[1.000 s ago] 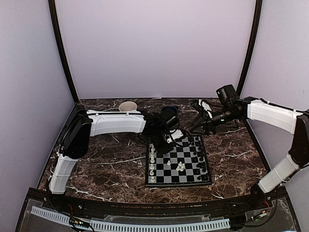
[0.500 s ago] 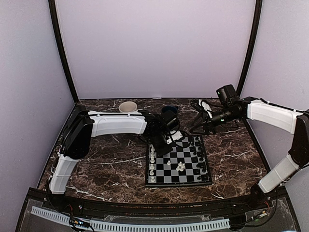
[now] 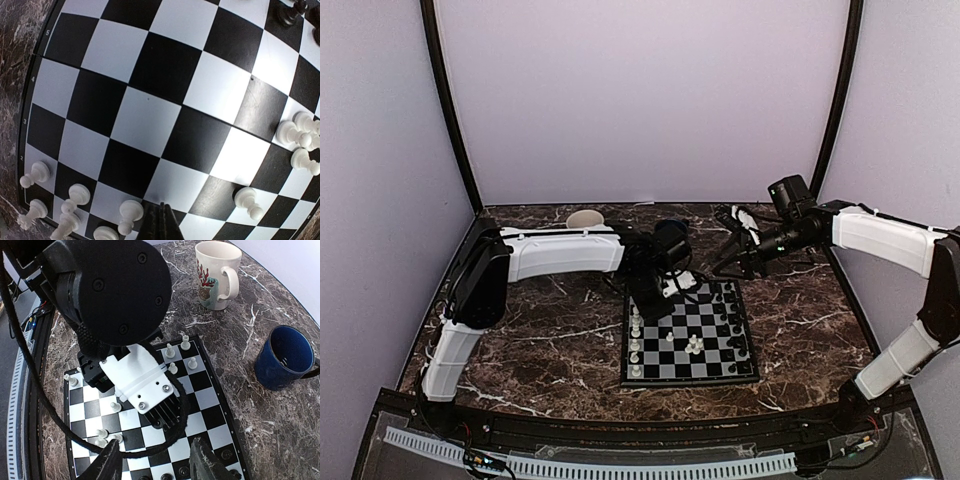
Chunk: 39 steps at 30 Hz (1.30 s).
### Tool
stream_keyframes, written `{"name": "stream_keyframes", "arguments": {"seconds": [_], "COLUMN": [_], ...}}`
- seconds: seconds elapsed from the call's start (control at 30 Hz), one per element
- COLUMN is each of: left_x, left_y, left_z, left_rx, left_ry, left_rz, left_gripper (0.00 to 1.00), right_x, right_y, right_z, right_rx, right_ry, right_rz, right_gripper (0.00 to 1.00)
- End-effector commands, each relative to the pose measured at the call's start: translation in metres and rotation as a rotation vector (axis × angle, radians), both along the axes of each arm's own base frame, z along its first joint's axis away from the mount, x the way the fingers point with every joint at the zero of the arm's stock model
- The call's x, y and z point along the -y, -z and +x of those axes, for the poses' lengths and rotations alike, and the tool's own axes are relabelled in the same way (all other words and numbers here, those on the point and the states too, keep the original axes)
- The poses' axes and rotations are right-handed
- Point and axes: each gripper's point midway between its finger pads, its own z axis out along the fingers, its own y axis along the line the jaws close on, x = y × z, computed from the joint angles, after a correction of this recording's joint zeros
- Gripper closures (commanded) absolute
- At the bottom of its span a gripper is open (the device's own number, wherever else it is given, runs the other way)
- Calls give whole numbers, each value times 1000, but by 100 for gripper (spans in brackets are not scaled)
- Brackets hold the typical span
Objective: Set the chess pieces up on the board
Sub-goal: Move the pawn to c2.
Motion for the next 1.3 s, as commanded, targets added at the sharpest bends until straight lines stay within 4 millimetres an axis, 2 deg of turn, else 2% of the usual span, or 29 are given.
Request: {"name": "stream_keyframes", "arguments": {"seconds": [0.0,0.3,0.67,0.93,1.07,1.13,1.27], "left_x": [-16,-10,-16,-14,-10,-6,6], "left_y": [-2,1,6,5,-9,-23,-52], "left_z": [-8,4,15,13,8,8,1], "left_rx": [-8,35,50,41,12,20,20], "left_ry": [14,-17,-60,-57,-50,-51,-39], "left_rz": [67,51,65,57,30,-6,-107], "left_gripper": [100,100,100,100,100,100,87], "right_x": [1,1,2,2,2,2,2], "right_y": [-5,-4,-2,-2,-3,-4,-6], "right_z": [-1,-1,-1,-1,-2,-2,0], "right_rx": [14,12,15,14,14,15,21], "right_ry": [-8,-8,-8,-11,-11,-12,-8], "right_rz": [14,12,7,7,10,10,7], "right_gripper": [53,53,53,53,53,53,53]}}
